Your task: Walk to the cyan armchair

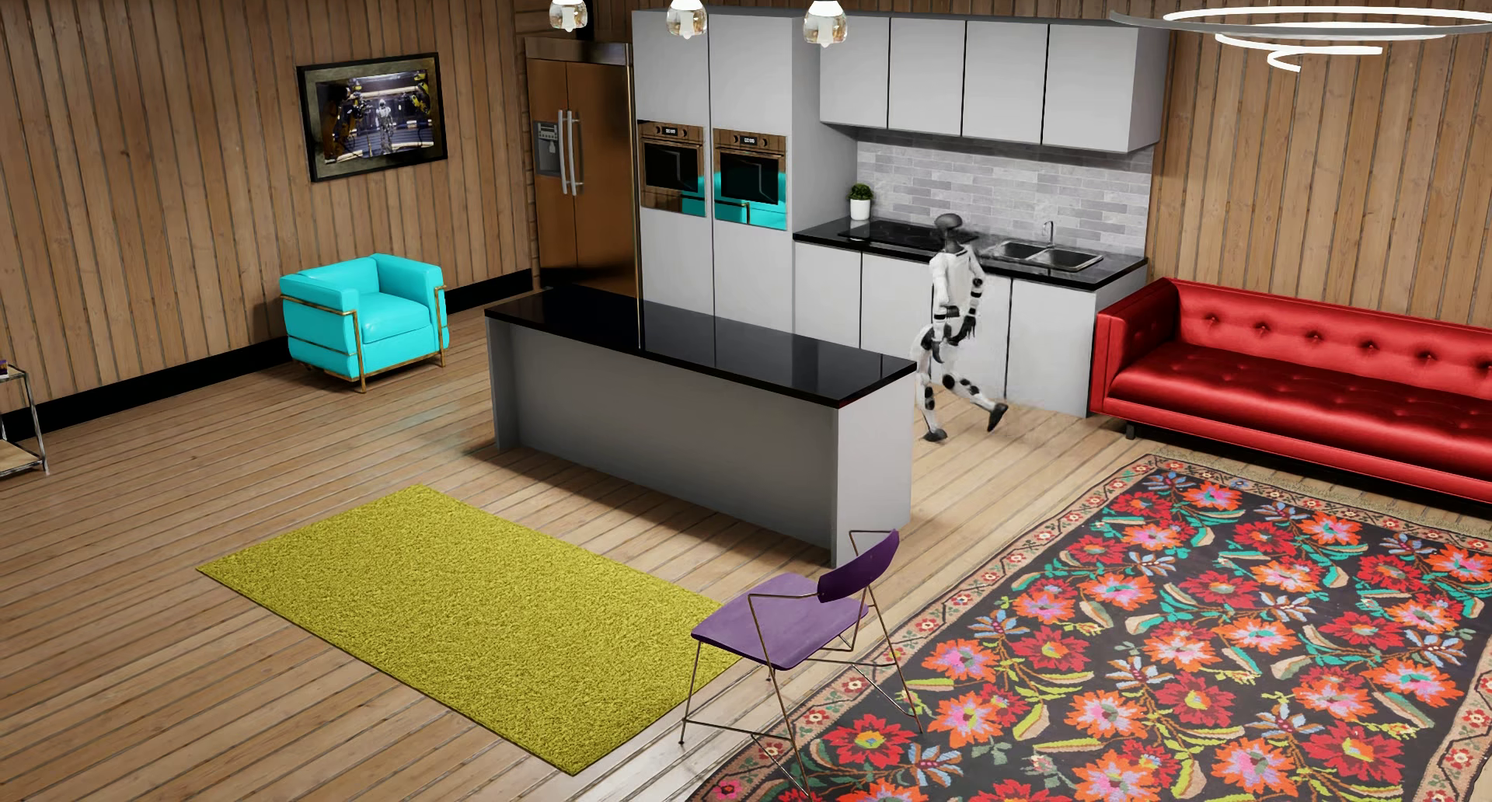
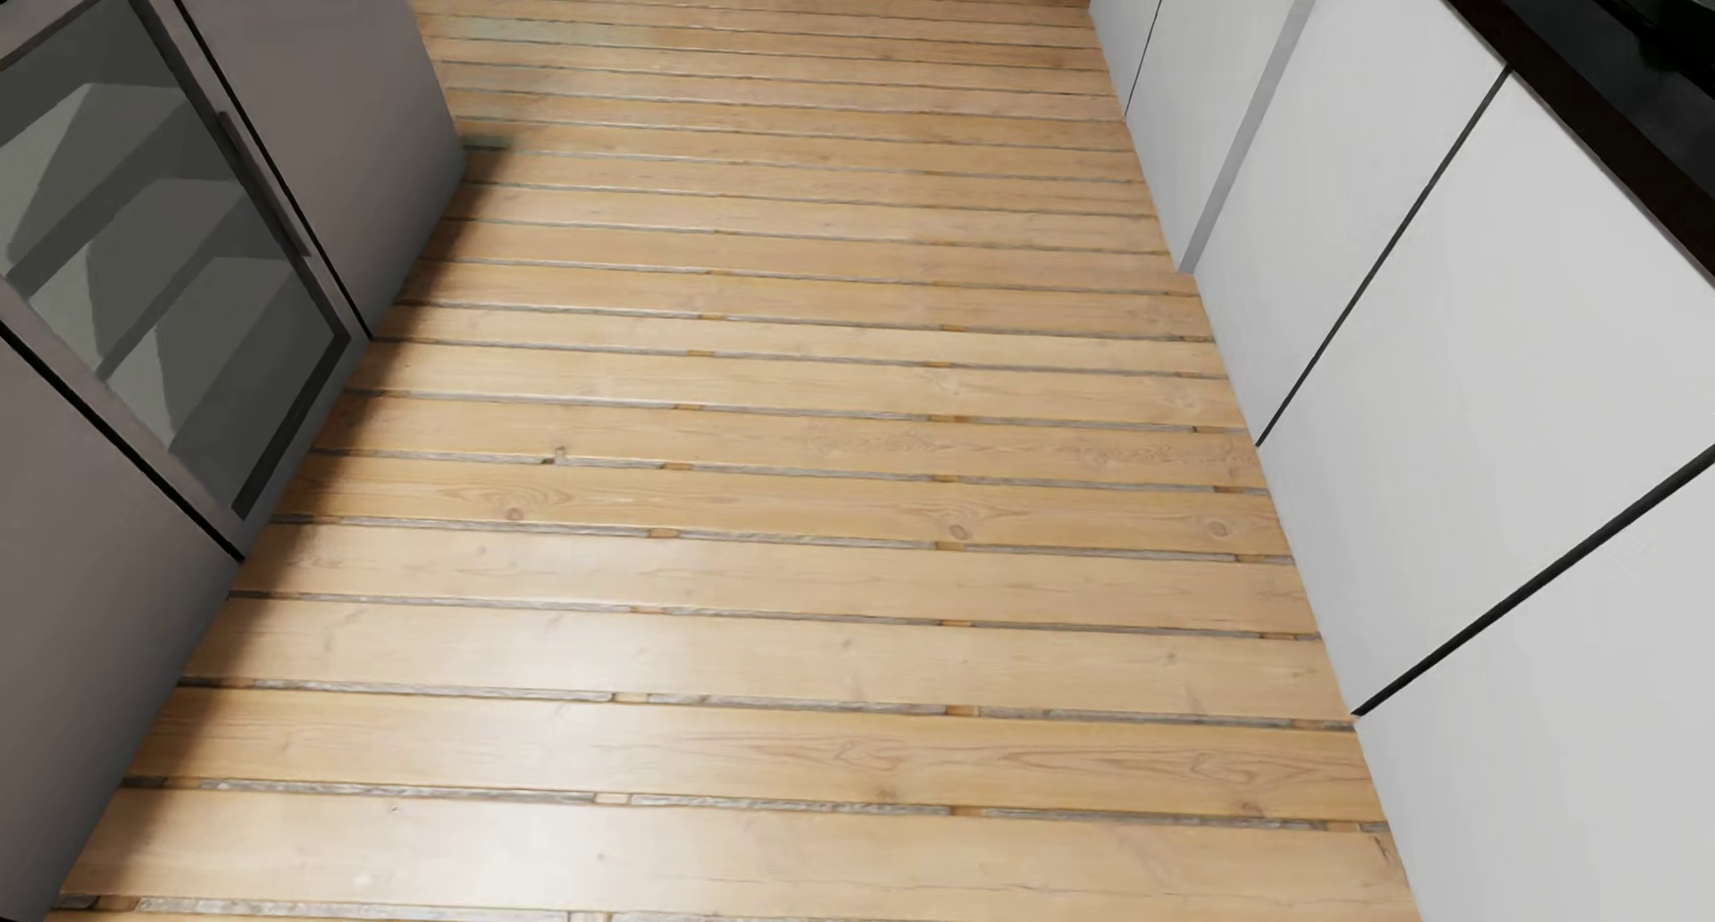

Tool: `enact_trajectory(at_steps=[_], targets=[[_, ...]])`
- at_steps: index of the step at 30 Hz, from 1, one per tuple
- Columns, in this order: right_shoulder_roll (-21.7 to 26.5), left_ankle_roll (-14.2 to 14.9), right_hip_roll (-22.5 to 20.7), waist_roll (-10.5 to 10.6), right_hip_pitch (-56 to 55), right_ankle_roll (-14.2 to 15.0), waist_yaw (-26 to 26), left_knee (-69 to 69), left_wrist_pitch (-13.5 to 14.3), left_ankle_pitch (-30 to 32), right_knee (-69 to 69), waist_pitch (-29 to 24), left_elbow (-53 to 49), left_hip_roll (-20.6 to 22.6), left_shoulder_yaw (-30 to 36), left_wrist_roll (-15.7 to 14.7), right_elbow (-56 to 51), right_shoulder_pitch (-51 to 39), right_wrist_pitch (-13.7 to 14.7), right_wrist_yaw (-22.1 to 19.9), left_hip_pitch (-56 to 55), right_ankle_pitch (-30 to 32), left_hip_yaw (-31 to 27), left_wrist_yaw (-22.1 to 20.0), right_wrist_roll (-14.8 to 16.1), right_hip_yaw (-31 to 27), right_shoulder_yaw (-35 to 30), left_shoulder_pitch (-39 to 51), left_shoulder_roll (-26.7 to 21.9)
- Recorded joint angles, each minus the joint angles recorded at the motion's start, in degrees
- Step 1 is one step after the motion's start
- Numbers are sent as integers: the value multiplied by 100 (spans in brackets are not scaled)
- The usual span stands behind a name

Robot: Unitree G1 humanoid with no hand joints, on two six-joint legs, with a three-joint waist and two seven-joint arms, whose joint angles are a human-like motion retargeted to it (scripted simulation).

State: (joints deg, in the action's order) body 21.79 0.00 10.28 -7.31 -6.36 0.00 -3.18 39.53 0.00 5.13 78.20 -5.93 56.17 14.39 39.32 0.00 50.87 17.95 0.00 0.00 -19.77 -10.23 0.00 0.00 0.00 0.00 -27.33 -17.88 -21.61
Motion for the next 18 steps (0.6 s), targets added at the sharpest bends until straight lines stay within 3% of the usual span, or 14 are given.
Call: enact_trajectory(at_steps=[1, 3, 5, 6, 8, 9, 10, 11, 12, 13, 15, 16, 18], targets=[[-43, 0, -149, 106, -808, 0, 356, -253, 0, -455, 10, 99, -401, 51, -138, 0, -32, 70, 0, 0, 450, -437, 0, 0, 0, 0, -41, 211, -44], [-23, 0, -449, 388, -1295, 0, 1063, -1022, 0, -1231, -1545, -135, -1166, -271, -738, 0, -60, 200, 0, 0, 2032, -477, 0, 0, 0, 0, -84, 440, -90], [3, 0, -278, 504, -1773, 0, 1598, -1513, 0, -2187, -3619, -49, -1644, -460, -1078, 0, -137, 316, 0, 0, 2950, -177, 0, 0, 0, 0, 13, 934, -86], [-25, 0, -156, 458, -1877, 0, 1794, -1578, 0, -2502, -4762, 43, -1926, -496, -1168, 0, -181, 352, 0, 0, 3233, -126, 0, 0, 0, 0, 62, 1163, -154], [-31, 0, 72, 436, -2275, 0, 2034, -1604, 0, -2838, -5102, 180, -2253, -786, -1364, 0, -190, 459, 0, 0, 3873, -324, 0, 0, 0, 0, 131, 1441, -204], [-38, 0, 9, 476, -2319, 0, 2170, -1483, 0, -2745, -4570, 134, -2463, -987, -1532, 0, -132, 498, 0, 0, 4264, -362, 0, 0, 0, 0, 162, 1343, -203], [-46, 0, -39, 560, -2652, 0, 2235, -1084, 0, -2329, -3923, 289, -2398, -1092, -1636, 0, 86, 467, 0, 0, 4269, 154, 0, 0, 0, 0, 128, 1272, -120], [-65, 0, -345, 841, -2755, 0, 2230, -425, 0, -1318, -3237, 390, -2068, -1338, -1640, 0, 400, 461, 0, 0, 4231, 339, 0, 0, 0, 0, 90, 1123, 63], [-59, 0, -544, 892, -2431, 0, 2091, 505, 0, -21, -2826, 311, -1799, -1395, -1532, 0, 660, 371, 0, 0, 4069, 92, 0, 0, 0, 0, -9, 932, 137], [-127, 0, -770, 913, -2157, 0, 2019, 1916, 0, 699, -2661, 303, -1432, -1449, -1183, 0, 866, 244, 0, 0, 3423, -240, 0, 0, 0, 0, 56, 909, 153], [-155, 0, -943, 779, -1018, 0, 1536, 3868, 0, 123, -3231, 224, -879, -1267, -450, 0, 633, 102, 0, 0, 2125, -445, 0, 0, 0, 0, 0, 867, 137], [-186, 0, -970, 637, -478, 0, 1181, 4128, 0, -91, -3564, 182, -630, -1104, -463, 0, 529, -2, 0, 0, 1511, -434, 0, 0, 0, 0, 12, 689, 179], [-120, 0, -897, 392, 609, 0, 468, 2941, 0, 551, -4206, 122, -267, -862, -128, 0, -84, -145, 0, 0, 531, -393, 0, 0, 0, 0, 93, 297, 106]])
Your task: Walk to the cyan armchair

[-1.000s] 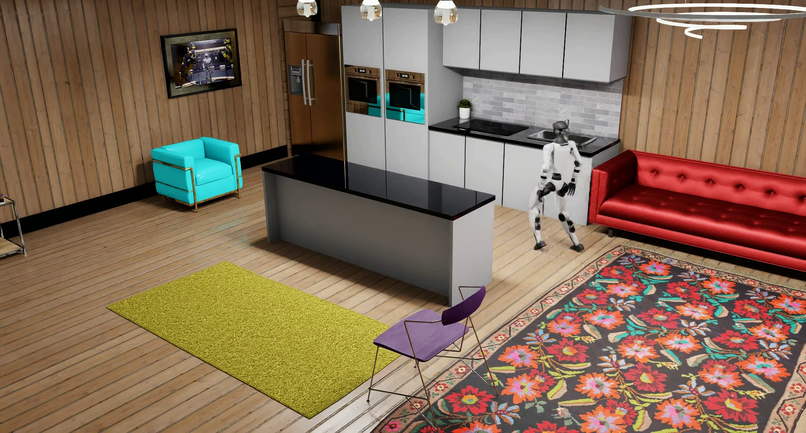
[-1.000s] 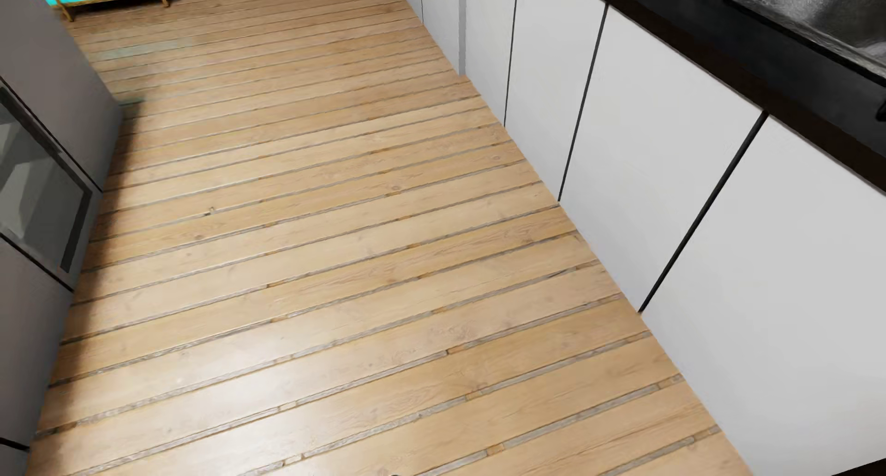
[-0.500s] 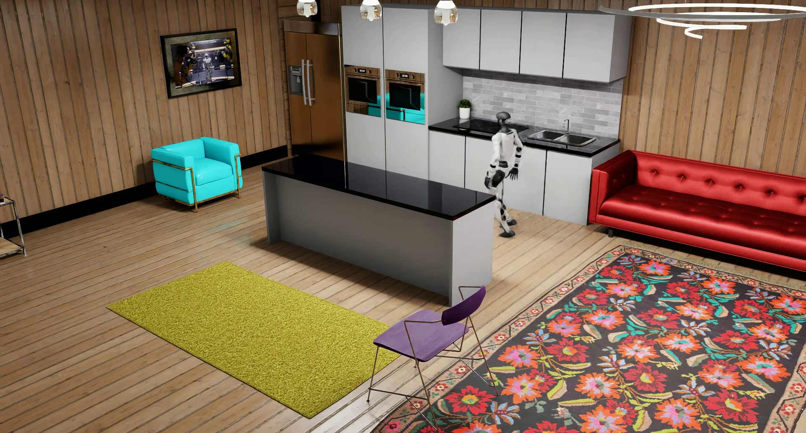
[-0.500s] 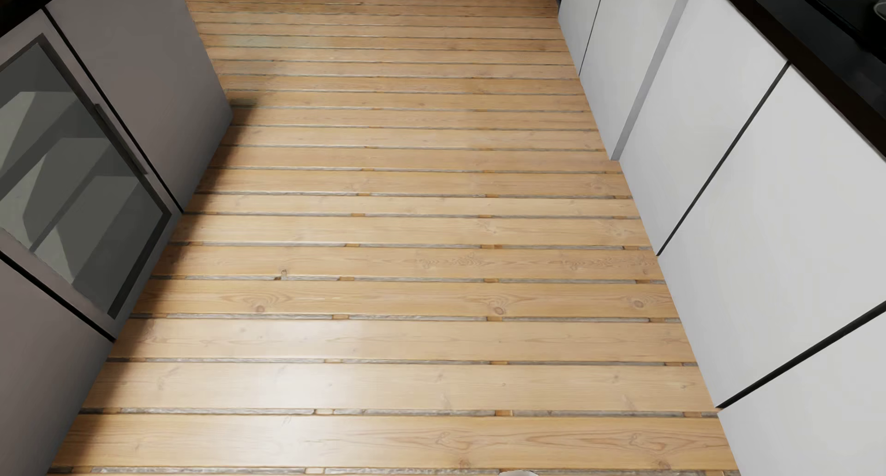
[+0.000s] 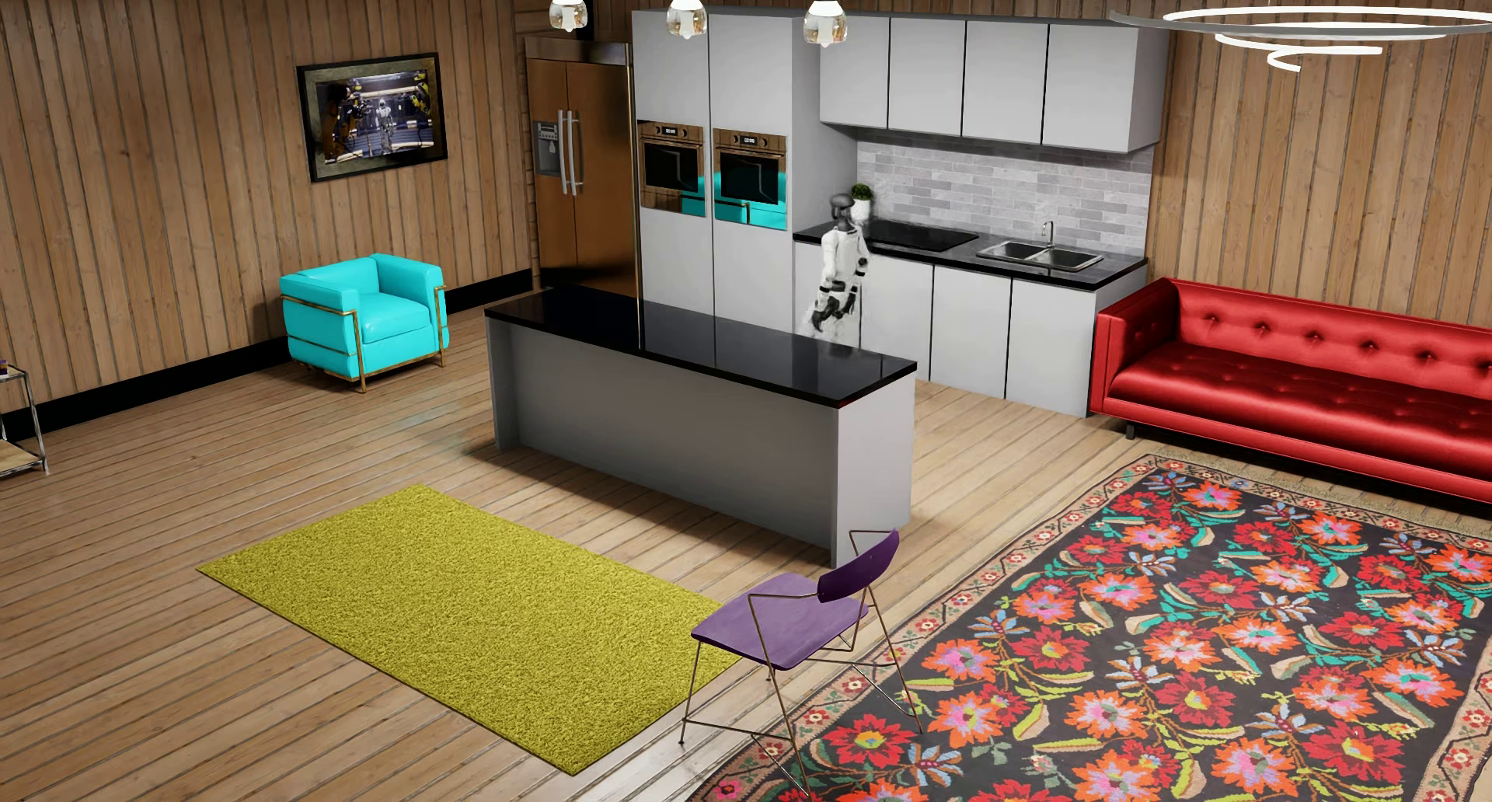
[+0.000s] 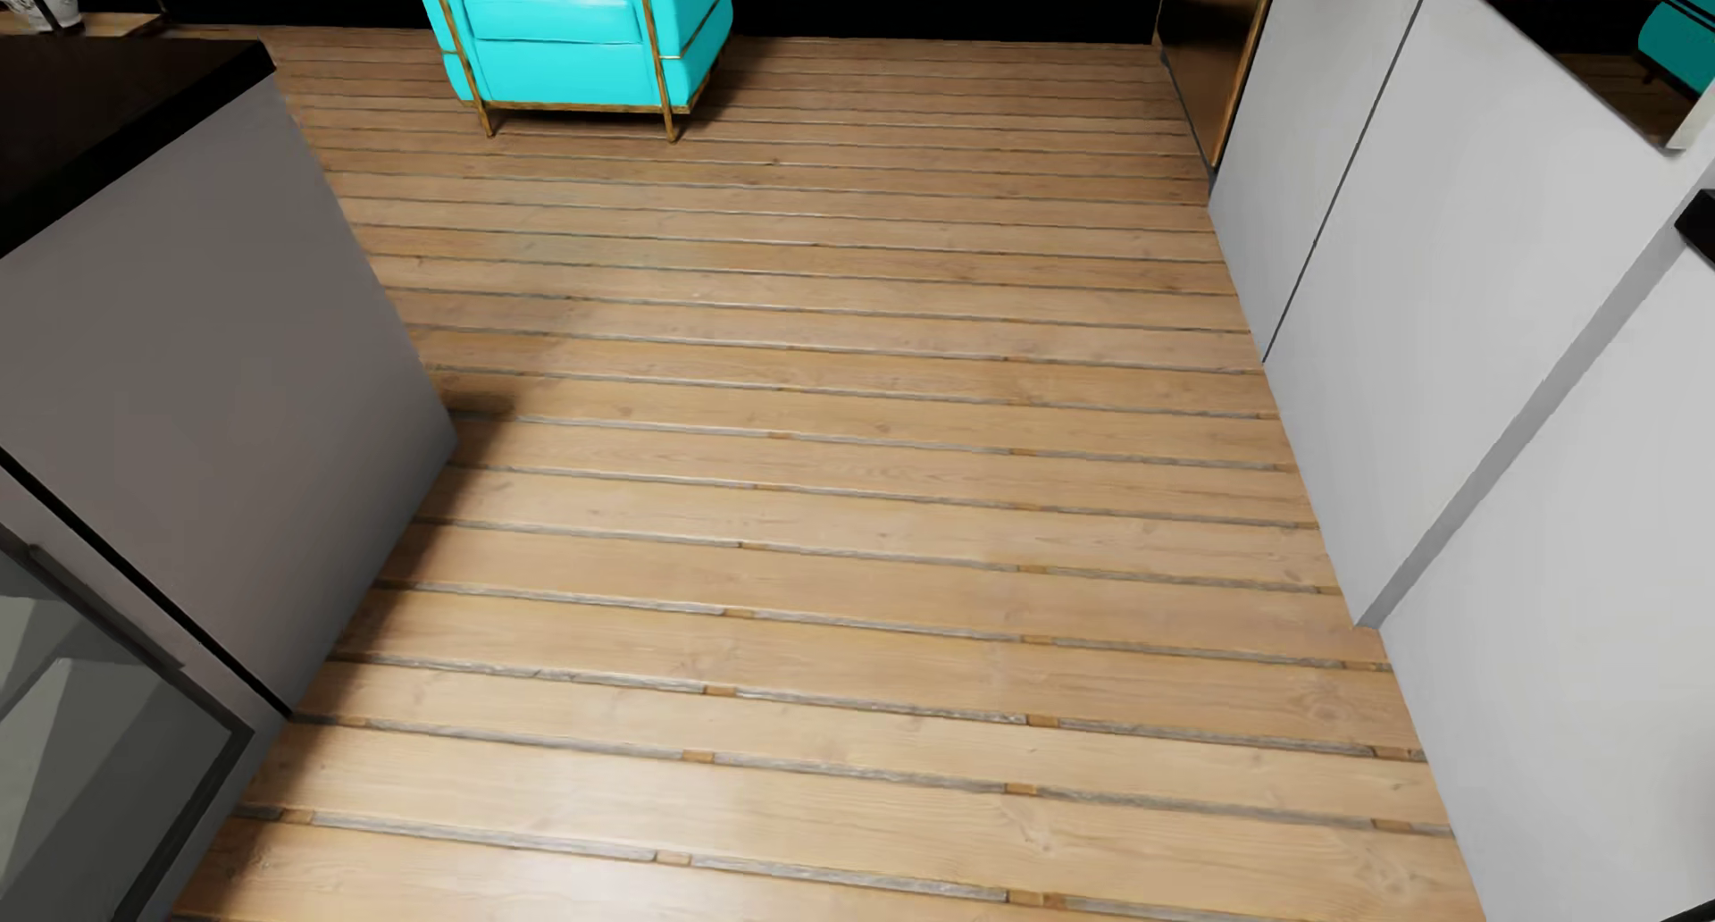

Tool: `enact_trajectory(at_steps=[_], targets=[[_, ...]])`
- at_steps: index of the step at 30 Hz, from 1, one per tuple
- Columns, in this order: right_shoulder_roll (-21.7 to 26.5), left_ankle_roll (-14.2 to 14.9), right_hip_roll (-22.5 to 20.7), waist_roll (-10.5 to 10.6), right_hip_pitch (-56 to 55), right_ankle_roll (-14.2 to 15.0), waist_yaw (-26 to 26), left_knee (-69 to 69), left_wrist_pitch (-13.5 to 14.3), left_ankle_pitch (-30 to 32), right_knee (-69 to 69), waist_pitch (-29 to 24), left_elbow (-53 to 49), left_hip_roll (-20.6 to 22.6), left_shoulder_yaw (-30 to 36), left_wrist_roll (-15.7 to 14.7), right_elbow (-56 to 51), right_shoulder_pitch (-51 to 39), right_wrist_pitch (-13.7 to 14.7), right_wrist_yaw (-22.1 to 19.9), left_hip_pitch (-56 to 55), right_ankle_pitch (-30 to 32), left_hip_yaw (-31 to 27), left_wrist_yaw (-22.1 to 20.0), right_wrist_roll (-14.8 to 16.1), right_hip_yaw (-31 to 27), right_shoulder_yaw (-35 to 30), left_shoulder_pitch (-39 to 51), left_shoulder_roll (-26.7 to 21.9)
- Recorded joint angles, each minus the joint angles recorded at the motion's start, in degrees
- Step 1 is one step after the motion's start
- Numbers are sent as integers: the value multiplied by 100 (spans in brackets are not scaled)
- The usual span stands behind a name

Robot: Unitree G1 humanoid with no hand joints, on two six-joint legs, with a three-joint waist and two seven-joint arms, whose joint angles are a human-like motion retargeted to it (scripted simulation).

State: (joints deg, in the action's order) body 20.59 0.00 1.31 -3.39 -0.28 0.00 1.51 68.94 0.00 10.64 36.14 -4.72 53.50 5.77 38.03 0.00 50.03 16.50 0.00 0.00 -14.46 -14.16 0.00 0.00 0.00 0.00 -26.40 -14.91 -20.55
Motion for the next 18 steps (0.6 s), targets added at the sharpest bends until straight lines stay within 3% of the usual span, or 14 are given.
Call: enact_trajectory(at_steps=[2, 3, 4, 5, 6, 8, 9, 10, 11, 12, 14, 16, 17, 18], targets=[[97, 0, 107, -95, 802, 0, -546, -2418, 0, 1063, -422, -22, 93, -43, 13, 0, -576, -255, 0, 0, -693, -4, 0, 0, 0, 0, 175, -408, -77], [157, 0, 95, -85, 1073, 0, -733, -3704, 0, 86, -569, 26, 134, -96, 23, 0, -765, -442, 0, 0, -847, -94, 0, 0, 0, 0, 198, -549, -92], [231, 0, 56, -6, 1448, 0, -823, -4274, 0, -2103, -668, 35, 87, -229, 124, 0, -993, -617, 0, 0, -896, -146, 0, 0, 0, 0, 284, -703, -118], [256, 0, 292, -57, 1381, 0, -1088, -4192, 0, -3338, -446, 241, 346, -371, 81, 0, -1136, -693, 0, 0, -1158, -231, 0, 0, 0, 0, 431, -770, -49], [211, 0, 370, -40, 1601, 0, -1252, -4278, 0, -3233, -381, 209, 489, -456, 40, 0, -1173, -703, 0, 0, -1382, -102, 0, 0, 0, 0, 635, -837, 8], [79, 0, 813, -288, 1632, 0, -1278, -3742, 0, -160, 381, 345, 690, -183, 41, 0, -1072, -571, 0, 0, -1805, 916, 0, 0, 0, 0, 886, -954, 87], [-18, 0, 971, -427, 1502, 0, -985, -3063, 0, 437, 1334, 311, 747, 209, 264, 0, -814, -396, 0, 0, -1851, 1905, 0, 0, 0, 0, 866, -948, 73], [-102, 0, 1053, -520, 1004, 0, -839, -2801, 0, 351, 2447, 245, 805, 362, 177, 0, -574, -301, 0, 0, -1580, 2565, 0, 0, 0, 0, 860, -809, 70], [-113, 0, 1077, -544, 320, 0, -734, -2723, 0, 275, 3715, 123, 731, 657, 75, 0, -351, -317, 0, 0, -1229, 2100, 0, 0, 0, 0, 553, -648, 91], [-121, 0, 1008, -501, -256, 0, -542, -3049, 0, -63, 4494, -47, 611, 732, -2, 0, -121, -352, 0, 0, -528, 1178, 0, 0, 0, 0, 305, -416, 84], [-106, 0, 697, -242, -1136, 0, 199, -3634, 0, -903, 4547, -97, 113, 691, -474, 0, 115, -55, 0, 0, 746, 134, 0, 0, 0, 0, 44, -132, 58], [-14, 0, 545, 18, -1823, 0, 867, -4250, 0, -1746, 3049, -127, -740, 434, -538, 0, 174, 271, 0, 0, 1845, -6, 0, 0, 0, 0, -16, 237, -161], [23, 0, 567, 69, -2008, 0, 1109, -4392, 0, -2190, 1914, -96, -1052, 326, -699, 0, 175, 409, 0, 0, 2233, 117, 0, 0, 0, 0, -45, 464, -208], [32, 0, 581, 98, -2119, 0, 1276, -4485, 0, -2496, 617, -16, -1247, 249, -985, 0, 156, 535, 0, 0, 2503, -213, 0, 0, 0, 0, -68, 700, -215]])
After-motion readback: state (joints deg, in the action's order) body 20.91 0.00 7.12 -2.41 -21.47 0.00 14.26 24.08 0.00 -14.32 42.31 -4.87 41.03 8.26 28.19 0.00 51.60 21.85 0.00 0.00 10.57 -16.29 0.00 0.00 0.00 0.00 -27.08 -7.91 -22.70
